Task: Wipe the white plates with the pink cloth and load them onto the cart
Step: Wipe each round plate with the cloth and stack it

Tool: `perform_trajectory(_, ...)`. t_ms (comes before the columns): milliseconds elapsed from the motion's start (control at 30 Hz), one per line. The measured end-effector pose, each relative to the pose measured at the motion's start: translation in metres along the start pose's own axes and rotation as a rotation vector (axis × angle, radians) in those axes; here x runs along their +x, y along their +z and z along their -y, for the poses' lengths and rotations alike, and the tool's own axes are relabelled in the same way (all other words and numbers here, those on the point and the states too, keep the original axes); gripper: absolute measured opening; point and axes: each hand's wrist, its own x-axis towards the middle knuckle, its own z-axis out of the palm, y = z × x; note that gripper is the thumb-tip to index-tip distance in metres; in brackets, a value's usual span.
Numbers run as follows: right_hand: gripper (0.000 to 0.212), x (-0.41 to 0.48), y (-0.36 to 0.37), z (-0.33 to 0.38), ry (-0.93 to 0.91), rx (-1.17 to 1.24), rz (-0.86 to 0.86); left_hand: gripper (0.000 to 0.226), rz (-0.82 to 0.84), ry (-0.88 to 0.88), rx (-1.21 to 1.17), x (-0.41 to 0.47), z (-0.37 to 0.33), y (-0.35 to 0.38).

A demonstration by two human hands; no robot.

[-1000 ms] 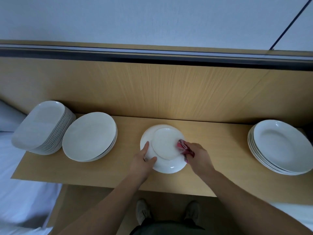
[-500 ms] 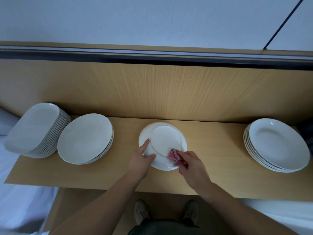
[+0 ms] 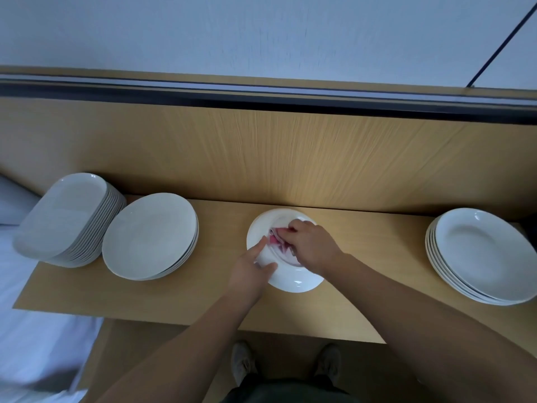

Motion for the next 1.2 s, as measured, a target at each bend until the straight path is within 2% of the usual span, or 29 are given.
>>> perform_trajectory(167, 0.045, 0.023, -0.005, -0.021, 0.079, -0.037, 0.083, 0.063, -0.005, -0.018, 0.015, 0.002, 0.004, 0.001)
perform_trajectory(367, 0.037, -0.009, 0.003, -0.041, 0.198, 0.030, 0.092, 0.060, -0.006, -0.022, 0.007, 0.002, -0.003, 0.001)
perform_trajectory(600, 0.044, -0.060, -0.005, -0.024, -0.041, 0.196, 0.136, 0.072, 0.020, 0.069, -0.022, -0.004, -0.010, 0.000)
perform_trajectory(733, 0.045, -0.063, -0.022, -0.035, 0.039, 0.300, 0.007, 0.045, -0.074, 0.108, -0.103, -0.007, -0.026, 0.003)
perform_trajectory(833, 0.047, -0.066, -0.036, -0.045, 0.076, 0.338, -0.040, 0.047, -0.106, 0.038, -0.113, -0.012, -0.039, 0.005)
perform_trajectory(967, 0.049, -0.072, -0.051, -0.055, 0.056, 0.361, -0.080, 0.030, -0.108, 0.012, -0.144, -0.020, -0.055, 0.016)
perform_trajectory(1100, 0.051, -0.079, -0.061, -0.063, 0.006, 0.373, -0.117, 0.034, -0.127, -0.013, -0.196, -0.030, -0.073, 0.027)
perform_trajectory(1200, 0.050, -0.083, -0.073, -0.068, -0.026, 0.362, -0.146, 0.033, -0.136, 0.036, -0.105, -0.038, -0.089, 0.031)
